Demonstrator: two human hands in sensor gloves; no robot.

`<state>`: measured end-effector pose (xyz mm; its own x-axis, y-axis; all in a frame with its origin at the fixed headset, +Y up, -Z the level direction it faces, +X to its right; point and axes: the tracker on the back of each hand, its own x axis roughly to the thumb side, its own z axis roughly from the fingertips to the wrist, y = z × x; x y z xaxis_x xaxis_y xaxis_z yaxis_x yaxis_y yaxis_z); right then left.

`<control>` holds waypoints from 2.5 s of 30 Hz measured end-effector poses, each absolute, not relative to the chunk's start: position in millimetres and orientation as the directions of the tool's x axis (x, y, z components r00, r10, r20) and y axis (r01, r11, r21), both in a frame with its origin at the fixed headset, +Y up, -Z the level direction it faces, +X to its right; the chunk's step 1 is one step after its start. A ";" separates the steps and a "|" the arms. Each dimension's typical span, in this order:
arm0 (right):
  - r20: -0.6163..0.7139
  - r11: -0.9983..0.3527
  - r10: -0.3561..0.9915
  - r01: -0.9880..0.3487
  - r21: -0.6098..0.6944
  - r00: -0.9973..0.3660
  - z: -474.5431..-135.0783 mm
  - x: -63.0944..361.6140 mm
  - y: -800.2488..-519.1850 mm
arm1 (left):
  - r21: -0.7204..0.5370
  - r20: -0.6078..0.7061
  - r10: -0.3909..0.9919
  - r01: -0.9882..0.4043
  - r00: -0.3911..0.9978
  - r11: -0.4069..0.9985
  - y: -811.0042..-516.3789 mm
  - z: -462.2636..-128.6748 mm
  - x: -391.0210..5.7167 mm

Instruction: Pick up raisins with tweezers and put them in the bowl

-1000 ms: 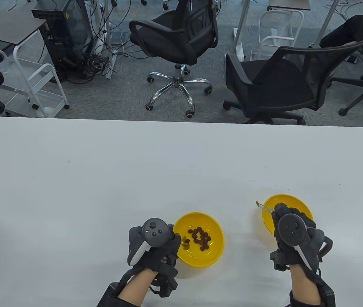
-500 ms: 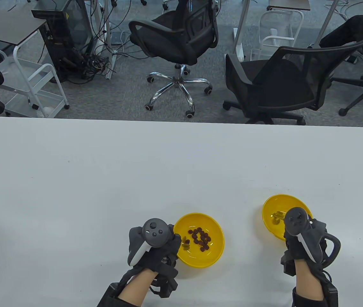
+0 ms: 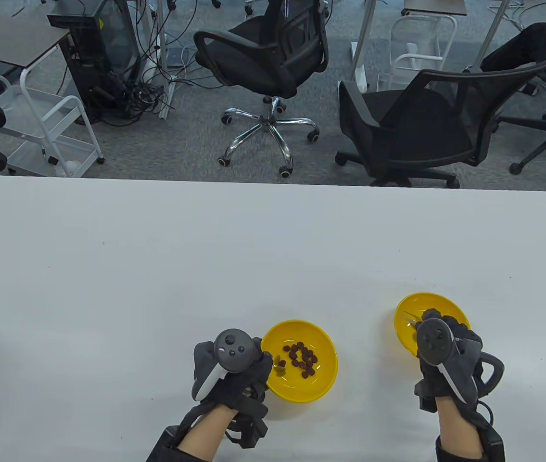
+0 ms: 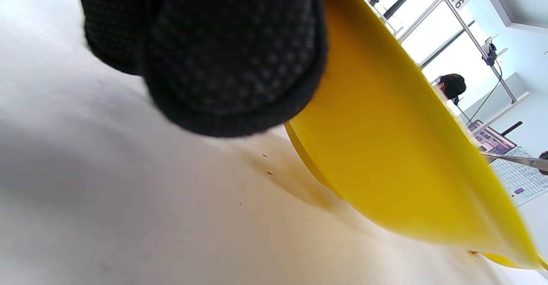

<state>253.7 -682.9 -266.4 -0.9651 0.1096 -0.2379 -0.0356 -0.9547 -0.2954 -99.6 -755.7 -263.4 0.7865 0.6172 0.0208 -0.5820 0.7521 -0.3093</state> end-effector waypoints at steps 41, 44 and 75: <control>0.455 -0.971 -0.005 -0.105 -0.215 -0.891 -223.9 110.6 -715.8 | -0.332 0.058 0.621 -0.571 0.782 0.751 -756.9 -259.8 -91.4; 0.462 -0.970 -0.011 -0.103 -0.221 -0.887 -223.4 109.8 -716.0 | -0.335 0.061 0.621 -0.570 0.782 0.751 -756.9 -259.5 -90.4; 0.428 -0.947 -0.004 -0.134 -0.293 -0.904 -223.2 117.0 -705.8 | -0.317 0.052 0.624 -0.580 0.780 0.751 -755.7 -259.9 -92.9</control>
